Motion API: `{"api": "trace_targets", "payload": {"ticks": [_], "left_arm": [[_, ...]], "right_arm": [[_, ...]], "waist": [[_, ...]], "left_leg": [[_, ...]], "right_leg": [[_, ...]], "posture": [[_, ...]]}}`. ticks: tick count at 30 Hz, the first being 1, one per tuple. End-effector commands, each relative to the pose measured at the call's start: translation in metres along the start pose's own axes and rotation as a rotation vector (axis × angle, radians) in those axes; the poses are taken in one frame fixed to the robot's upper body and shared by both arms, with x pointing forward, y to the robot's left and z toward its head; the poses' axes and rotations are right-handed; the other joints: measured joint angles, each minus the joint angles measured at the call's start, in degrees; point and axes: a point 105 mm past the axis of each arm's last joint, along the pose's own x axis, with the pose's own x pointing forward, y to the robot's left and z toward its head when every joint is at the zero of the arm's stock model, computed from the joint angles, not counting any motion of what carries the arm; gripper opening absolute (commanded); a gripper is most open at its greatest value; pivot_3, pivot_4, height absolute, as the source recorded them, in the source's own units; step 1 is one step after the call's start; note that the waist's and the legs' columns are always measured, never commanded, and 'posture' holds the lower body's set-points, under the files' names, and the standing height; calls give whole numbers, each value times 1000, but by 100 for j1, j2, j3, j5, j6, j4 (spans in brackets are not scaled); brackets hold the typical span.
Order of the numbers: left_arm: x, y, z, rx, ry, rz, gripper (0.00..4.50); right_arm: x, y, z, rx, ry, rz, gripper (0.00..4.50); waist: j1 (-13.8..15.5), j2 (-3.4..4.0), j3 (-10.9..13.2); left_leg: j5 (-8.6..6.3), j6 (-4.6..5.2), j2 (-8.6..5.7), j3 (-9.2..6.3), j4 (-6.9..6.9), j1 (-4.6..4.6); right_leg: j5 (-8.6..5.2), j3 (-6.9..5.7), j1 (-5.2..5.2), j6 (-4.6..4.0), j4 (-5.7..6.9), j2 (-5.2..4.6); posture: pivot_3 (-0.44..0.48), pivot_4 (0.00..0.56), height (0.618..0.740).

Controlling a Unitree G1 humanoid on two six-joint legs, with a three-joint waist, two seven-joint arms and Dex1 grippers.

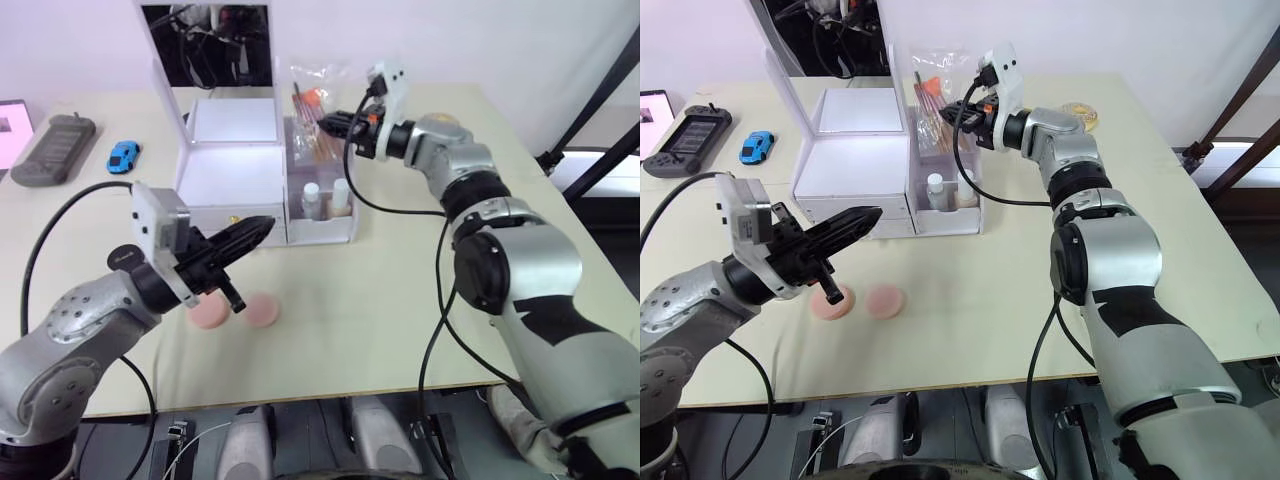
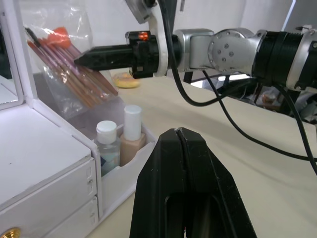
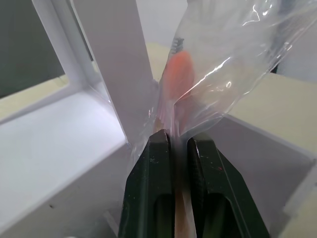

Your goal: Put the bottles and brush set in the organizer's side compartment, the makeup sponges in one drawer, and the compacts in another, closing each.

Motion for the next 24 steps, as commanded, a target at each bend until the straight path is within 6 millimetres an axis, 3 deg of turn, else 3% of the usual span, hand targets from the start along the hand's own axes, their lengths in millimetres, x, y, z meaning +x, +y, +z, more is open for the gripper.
{"api": "trace_targets", "payload": {"ticks": [1, 21, 24], "left_arm": [[2, -4, 7, 28, -23, -20, 0], [4, -7, 6, 25, -18, -39, 0], [4, -7, 6, 25, -19, -40, 0]], "right_arm": [[4, 2, 5, -55, -10, -6, 79], [11, 10, -16, -69, 33, 8, 79], [11, 10, -16, -67, 32, 11, 1291]], "waist": [[-10, 1, 0], [-10, 1, 1], [-10, 1, 1]], "left_leg": [[0, 0, 0, 0, 0, 0], [0, 0, 0, -3, -1, 0], [0, 0, 0, -3, 0, 0]], "right_leg": [[0, 0, 0, 0, 1, 0], [0, 0, 0, 0, 1, 1], [0, 0, 0, 0, 1, 1]], "posture": [[0, 150, 738], [0, 150, 738], [0, 150, 738]]}}
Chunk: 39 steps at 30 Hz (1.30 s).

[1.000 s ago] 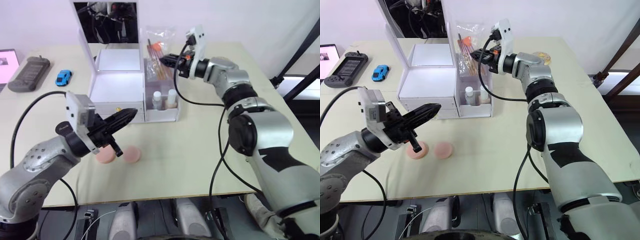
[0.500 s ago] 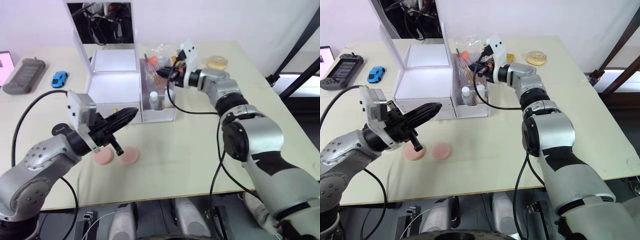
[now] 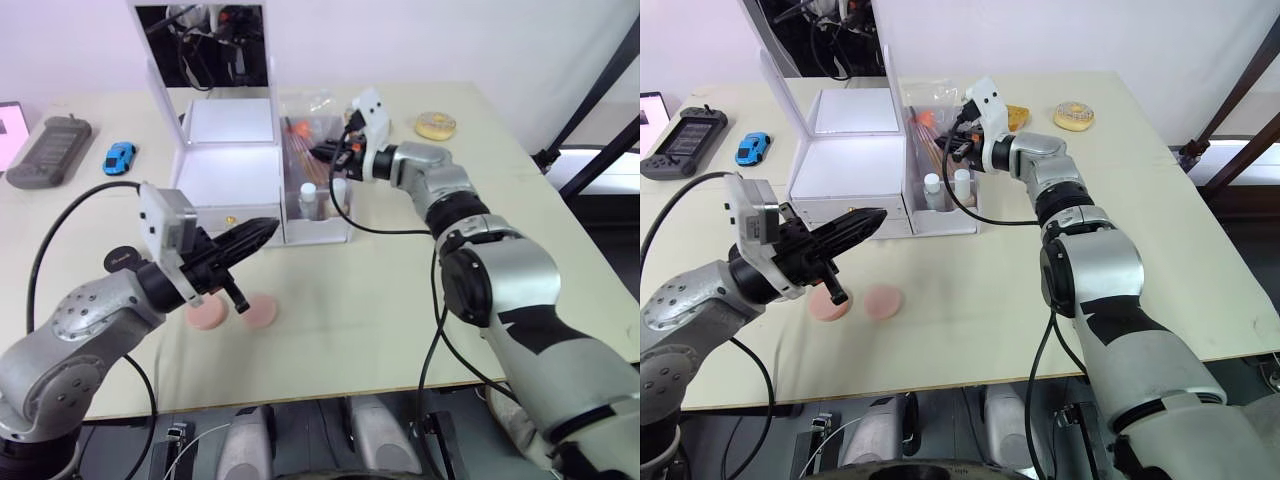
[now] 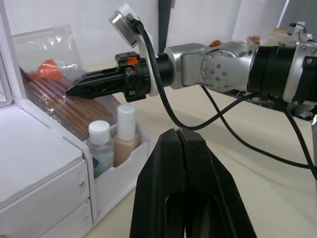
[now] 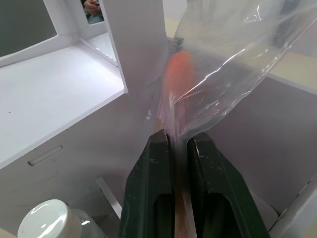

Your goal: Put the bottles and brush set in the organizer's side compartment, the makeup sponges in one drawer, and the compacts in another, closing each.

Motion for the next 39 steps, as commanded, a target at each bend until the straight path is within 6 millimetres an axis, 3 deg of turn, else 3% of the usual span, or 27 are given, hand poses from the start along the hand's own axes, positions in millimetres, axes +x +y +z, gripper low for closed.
{"api": "trace_targets", "payload": {"ticks": [1, 6, 7, 19, 27, 28, 30, 36, 39], "left_arm": [[1, -4, 8, 25, -28, -18, 0], [1, -4, 8, 24, -30, -20, 0], [1, -4, 8, 23, -30, -21, 0], [2, -9, 8, 21, -30, -35, 0], [-2, -3, 8, 28, -20, -22, 0], [-4, 0, 9, 30, -18, -14, 0], [-8, 4, 9, 33, -12, -1, 0], [-17, 20, 11, 62, 1, 51, 0], [-19, 24, 12, 78, 2, 70, 0]], "right_arm": [[1, 1, 10, -22, -34, 6, 1711], [-3, -3, 19, -32, -60, -5, 4232], [-4, -5, 21, -35, -65, -8, 4470], [-23, -14, 59, -96, -141, 3, 4470], [-34, -4, 62, -178, -100, 138, 4470], [-34, -2, 60, -204, -80, 154, 3934], [-28, 3, 54, -276, -36, 157, 3281], [-3, 11, 41, -431, 85, 95, 159], [5, 9, 41, -435, 95, 43, 61]], "waist": [[0, 0, 0], [0, 0, 0], [1, 0, 0], [16, 1, 1], [0, 1, 1], [0, 1, 1], [-5, 1, 1], [-34, 2, 2], [-15, 2, 1]], "left_leg": [[0, 0, 0, 0, 0, 0], [0, 0, 0, 0, 0, 0], [0, 0, 0, 0, 0, 0], [0, 0, 0, -1, -1, 0], [0, 0, 0, -2, -2, 1], [0, 0, 0, -2, -2, 1], [0, 0, 0, -3, -3, 2], [0, 0, 0, -2, -3, 1], [0, 0, 0, -2, -3, -1]], "right_leg": [[0, 0, 0, 0, 0, 0], [0, 0, 0, 0, 0, 0], [0, 0, 0, 0, 0, 0], [-1, 0, 1, 0, -1, 0], [-1, 0, 1, 1, 0, 1], [-1, 0, 1, 2, 0, 2], [-1, 0, 0, 2, 1, 3], [-2, 0, -5, 1, 2, 2], [-2, 0, -5, 0, 1, 0]], "posture": [[0, 150, 738], [0, 150, 738], [0, 150, 738], [0, 150, 738], [0, 150, 738], [0, 150, 738], [0, 150, 738], [0, 150, 738], [0, 150, 738]]}}
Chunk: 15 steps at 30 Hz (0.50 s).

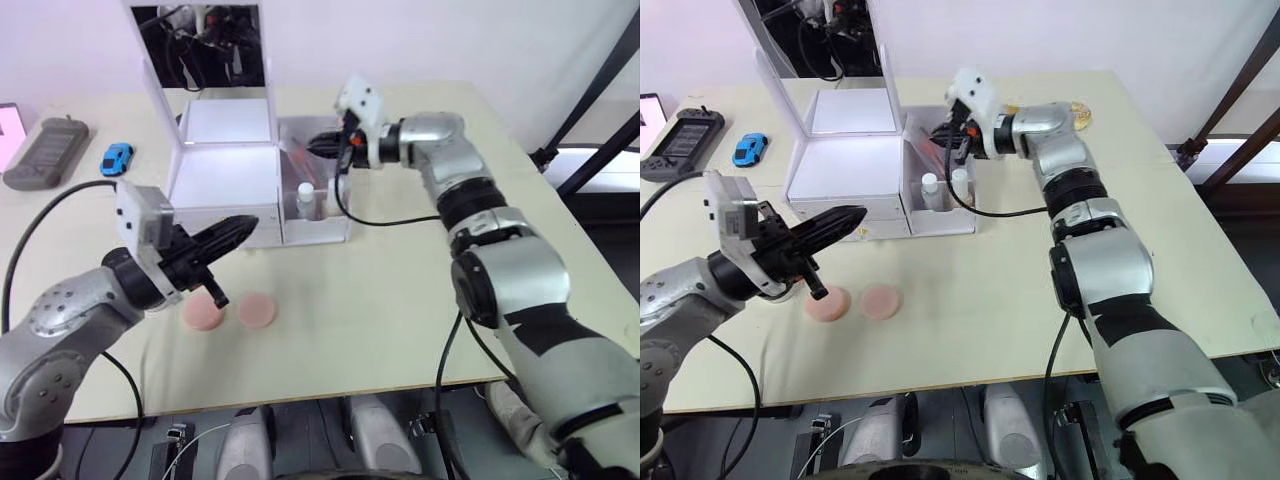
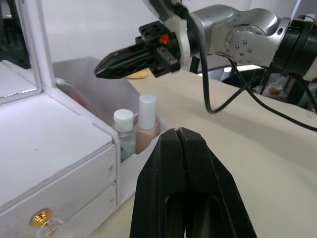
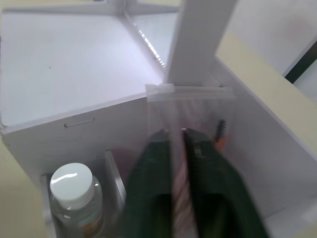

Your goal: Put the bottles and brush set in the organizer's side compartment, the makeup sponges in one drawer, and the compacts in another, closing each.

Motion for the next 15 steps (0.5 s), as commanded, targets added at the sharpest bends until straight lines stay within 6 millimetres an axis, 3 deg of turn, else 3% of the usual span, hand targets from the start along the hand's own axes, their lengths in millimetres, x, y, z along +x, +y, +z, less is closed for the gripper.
{"api": "trace_targets", "payload": {"ticks": [1, 10, 15], "left_arm": [[-3, 4, 11, 65, -30, 25, 0], [-4, 1, 10, 75, -28, 42, 0], [-1, -1, 9, 74, -28, 43, 0]], "right_arm": [[3, -11, 19, -59, -9, -81, 61], [22, -5, 28, -54, -19, -115, 61], [35, 12, 5, -51, 80, -78, 61]], "waist": [[23, 0, 0], [-4, 0, 0], [-1, 1, 1]], "left_leg": [[0, 0, 0, 0, 0, -1], [0, 0, 0, 0, -6, -1], [0, 0, 0, -1, -4, -1]], "right_leg": [[0, 0, 0, 0, 0, 0], [0, 0, -2, 0, 0, 0], [0, -1, -2, 0, 1, 0]], "posture": [[0, 150, 738], [0, 150, 738], [0, 150, 738]]}}
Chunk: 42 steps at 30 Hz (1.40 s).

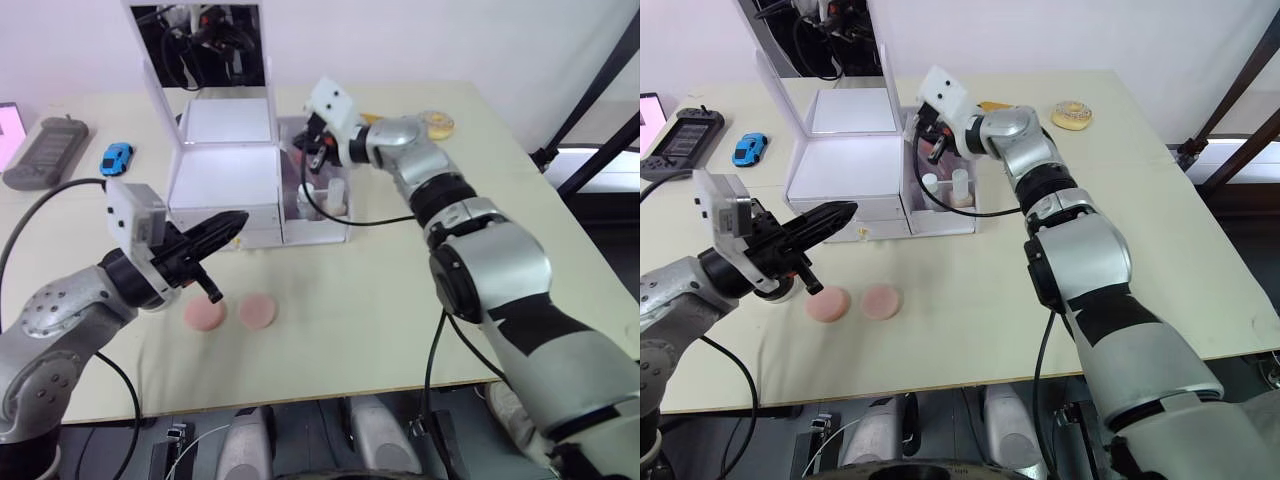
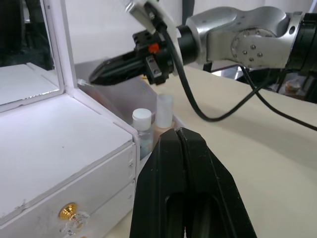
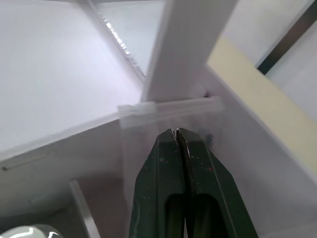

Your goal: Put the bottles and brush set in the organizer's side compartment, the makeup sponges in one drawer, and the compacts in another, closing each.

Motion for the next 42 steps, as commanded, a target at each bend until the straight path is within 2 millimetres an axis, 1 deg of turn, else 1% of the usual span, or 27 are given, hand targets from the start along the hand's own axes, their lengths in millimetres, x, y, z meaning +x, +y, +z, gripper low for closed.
{"api": "trace_targets", "payload": {"ticks": [1, 4, 5, 11, 12, 14, 16, 17, 20, 21, 23, 25, 28, 31, 34, 35, 36, 37, 38, 39, 40, 41, 42], "left_arm": [[2, -7, 8, 41, -28, -13, 0], [4, -8, 8, 42, -29, -17, 0], [4, -8, 8, 42, -29, -17, 0], [4, -9, 8, 43, -27, -18, 0], [5, -9, 8, 42, -27, -17, 0], [4, -9, 7, 41, -26, -16, 0], [2, -5, 8, 43, -25, -6, 0], [0, -2, 8, 46, -23, 2, 0], [-3, 4, 8, 47, -20, 12, 0], [-4, 5, 8, 47, -19, 12, 0], [-6, 8, 7, 47, -15, 14, 0], [-7, 12, 8, 47, -13, 15, 0], [-11, 20, 8, 53, -3, 26, 0], [-21, 33, 7, 68, 15, 61, 0], [-34, 47, 1, 70, 39, 102, 0], [-43, 54, -3, 65, 51, 131, 254], [-50, 60, -6, 63, 59, 149, 528], [-61, 67, -11, 54, 70, 180, 855], [-69, 72, -14, 48, 77, 197, 1336], [-78, 79, -18, 64, 96, 232, 1816], [-88, 86, -21, 68, 104, 265, 2338], [-97, 91, -24, 73, 114, 294, 2916], [-111, 98, -31, 77, 141, 336, 3346]], "right_arm": [[4, 2, -3, -40, 45, -8, 61], [5, 4, -18, -46, 126, -22, 61], [6, 5, -21, -46, 141, -26, 61], [6, 2, -15, -54, 145, -39, 61], [5, 0, -13, -56, 138, -43, 61], [2, -6, -1, -42, 88, -61, 61], [-6, -16, 20, -15, -2, -65, 61], [-13, -23, 33, 11, -60, -64, 61], [-32, -38, 56, 63, -175, -52, 61], [-37, -42, 60, 78, -200, -47, 61], [-54, -53, 69, 97, -256, -48, 61], [-69, -61, 72, 114, -293, -43, 61], [-88, -65, 65, 100, -321, 8, 61], [-116, -66, 44, 72, -316, 57, 61], [-142, -67, 23, 126, -315, 55, 61], [-156, -68, 8, 141, -304, 25, 293], [-165, -67, -1, 146, -294, 3, 592], [-181, -65, -16, 177, -285, -25, 922], [-192, -63, -24, 200, -280, -43, 1400], [-202, -58, -38, 195, -244, -62, 1876], [-211, -52, -53, 184, -204, -87, 2393], [-218, -48, -61, 164, -185, -110, 2967], [-231, -45, -78, 186, -164, -158, 3405]], "waist": [[4, 0, 0], [35, -1, -1], [37, -2, -1], [26, -1, -1], [26, -1, -1], [27, -1, -1], [27, -1, -1], [28, 0, 0], [38, 2, 2], [41, 2, 2], [46, 2, 2], [51, 1, 2], [47, 1, 1], [55, 1, 1], [64, 4, 3], [66, 5, 4], [66, 5, 4], [70, 5, 4], [79, 5, 4], [83, 7, 5], [86, 9, 6], [84, 9, 6], [78, 10, 7]], "left_leg": [[0, 0, 0, 0, 0, 0], [0, 0, 0, 0, 0, -1], [0, 0, 0, -1, 1, 0], [0, 0, 0, -2, -3, 1], [0, 0, 0, -2, -4, 1], [0, 0, 0, -2, -3, 1], [0, 0, 0, -2, -2, 0], [0, 0, 0, -2, -2, 0], [0, 0, 0, -2, -2, -1], [0, 0, 0, -3, -2, -1], [0, 0, 0, -3, -3, -1], [0, 0, 0, -3, -3, -1], [0, 0, 0, -3, -2, -1], [0, 0, 0, -2, -2, 0], [0, 0, -1, 0, -6, -1], [0, 0, -2, 2, -6, -1], [0, 0, -2, 2, -8, -2], [0, 0, -1, 2, -10, -1], [0, 0, -1, 3, -15, -1], [-1, 0, -1, 3, -18, -1], [-1, 1, -1, 4, -18, -1], [-1, 1, -1, 6, -22, -2], [-1, 1, -1, 6, -21, -2]], "right_leg": [[0, 0, 0, 0, 0, 0], [0, 0, 0, 0, -1, 0], [0, -1, 2, 0, -1, -1], [0, -1, 1, -1, -1, 1], [0, -1, 1, 0, -1, 1], [0, -1, 1, 0, -1, 1], [0, -1, 1, 0, -1, 1], [0, -1, 1, 0, -1, 1], [0, -2, 1, 0, -1, 1], [0, -2, 1, 0, -1, 1], [-1, -3, 1, 0, -2, 1], [-1, -3, 2, 1, -3, 0], [-2, -3, 2, 0, -3, 0], [-2, -3, 2, 0, -2, 1], [-5, -3, 1, 4, -4, -3], [-5, -3, 0, 4, -4, -4], [-6, -3, -1, 6, -3, -5], [-7, -3, -3, 7, -3, -4], [-8, -3, -5, 8, -3, -5], [-11, -3, -6, 13, -1, -5], [-14, -3, -9, 13, 0, -6], [-15, -3, -12, 11, -1, -7], [-18, -3, -12, 6, -1, -6]], "posture": [[0, 150, 738], [0, 150, 738], [0, 150, 738], [0, 150, 738], [0, 150, 738], [0, 150, 738], [0, 150, 738], [0, 150, 738], [0, 150, 738], [0, 150, 738], [0, 150, 738], [0, 150, 738], [0, 150, 738], [0, 150, 738], [0, 150, 738], [0, 150, 738], [0, 150, 738], [0, 150, 738], [0, 150, 738], [0, 150, 738], [0, 150, 738], [0, 150, 738], [0, 150, 738]]}}
